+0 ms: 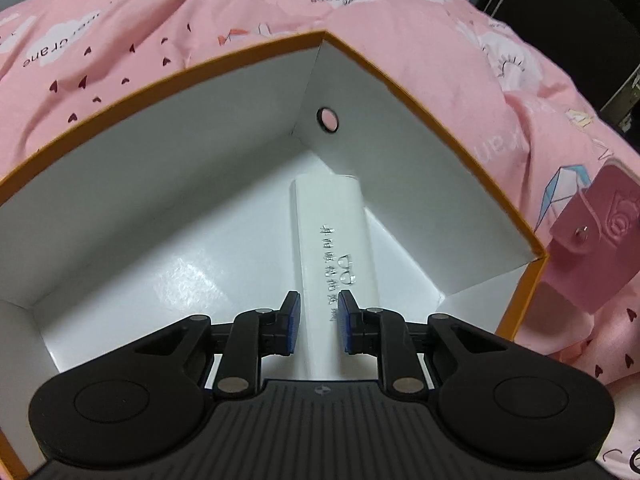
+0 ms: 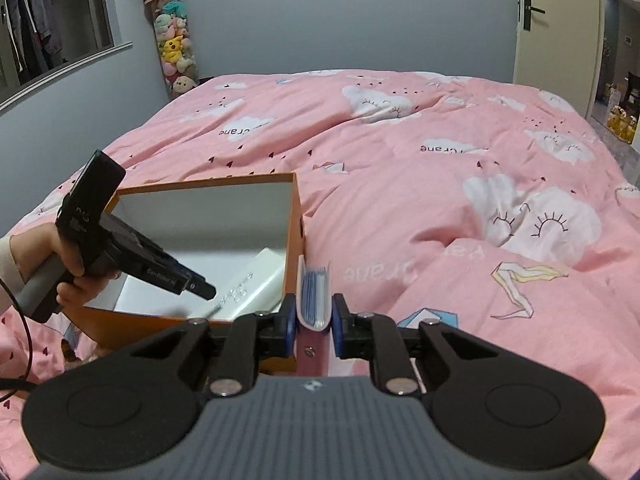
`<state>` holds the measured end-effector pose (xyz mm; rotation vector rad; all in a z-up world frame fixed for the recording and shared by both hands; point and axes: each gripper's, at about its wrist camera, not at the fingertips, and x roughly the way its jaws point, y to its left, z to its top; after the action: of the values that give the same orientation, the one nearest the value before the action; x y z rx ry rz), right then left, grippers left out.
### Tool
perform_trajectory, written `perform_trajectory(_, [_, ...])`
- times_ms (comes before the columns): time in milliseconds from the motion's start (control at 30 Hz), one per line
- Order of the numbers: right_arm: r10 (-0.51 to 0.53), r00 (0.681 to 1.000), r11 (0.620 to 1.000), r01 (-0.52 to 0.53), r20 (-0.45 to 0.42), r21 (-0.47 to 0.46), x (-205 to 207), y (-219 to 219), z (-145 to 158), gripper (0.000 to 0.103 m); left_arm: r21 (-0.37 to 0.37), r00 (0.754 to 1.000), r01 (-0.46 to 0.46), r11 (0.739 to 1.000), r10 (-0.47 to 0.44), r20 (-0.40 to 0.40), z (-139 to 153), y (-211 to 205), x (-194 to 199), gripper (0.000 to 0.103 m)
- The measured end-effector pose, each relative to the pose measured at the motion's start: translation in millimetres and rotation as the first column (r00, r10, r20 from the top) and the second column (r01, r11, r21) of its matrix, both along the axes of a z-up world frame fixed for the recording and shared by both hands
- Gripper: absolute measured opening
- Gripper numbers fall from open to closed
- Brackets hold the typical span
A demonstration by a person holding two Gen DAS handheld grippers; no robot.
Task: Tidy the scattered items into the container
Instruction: 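Lower the white tube into the orange box and open the left tool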
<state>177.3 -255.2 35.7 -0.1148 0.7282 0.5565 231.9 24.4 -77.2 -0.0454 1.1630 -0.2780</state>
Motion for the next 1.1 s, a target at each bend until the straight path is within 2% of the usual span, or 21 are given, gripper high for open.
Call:
perform_trajectory(67, [-0.001,1.0,1.0,0.001,-0.003,0.002,2,1,-1,0.019,0.038,0.999,0.008,0.999,-0.006,-0.042,-4,2,4,0.027])
perform_trajectory(133, [-0.003,1.0,1.0,0.003,-0.004,0.006,4,1,-2,0.019,0.034,0.995,-0.002,0.999,0.006,-0.104,-11,6,7,0.032])
perform_trajectory(233, [-0.003,1.0,1.0,0.003,-0.005,0.013,8,4,-5,0.019,-0.046,0.983,-0.024,0.999,0.016,-0.182,-22,12,9,0.034])
perform_trajectory(300, [-0.001,1.0,1.0,0.001,-0.006,0.013,7,5,-7,0.019,-0.075,0.98,-0.028,0.997,0.013,-0.2,-25,11,9,0.034])
perform_trajectory(500, [-0.003,1.0,1.0,0.003,-0.013,0.012,7,6,-11,0.019,-0.081,0.976,-0.056,0.995,0.037,-0.216,-30,-3,14,0.035])
perform_trajectory(667, [-0.011,1.0,1.0,0.012,-0.018,0.015,6,4,-13,0.019,-0.156,0.976,-0.087,0.984,0.053,-0.213,-34,-9,21,0.024])
perform_trajectory(800, [-0.013,1.0,1.0,0.013,-0.015,0.014,6,4,-12,0.02,-0.161,0.983,-0.094,0.982,0.066,-0.171,-34,-19,27,0.024])
perform_trajectory(1100, [-0.032,0.999,0.999,0.032,0.003,0.043,10,3,-9,0.019,-0.166,0.982,-0.104,0.981,0.074,-0.174,-34,-29,40,0.022])
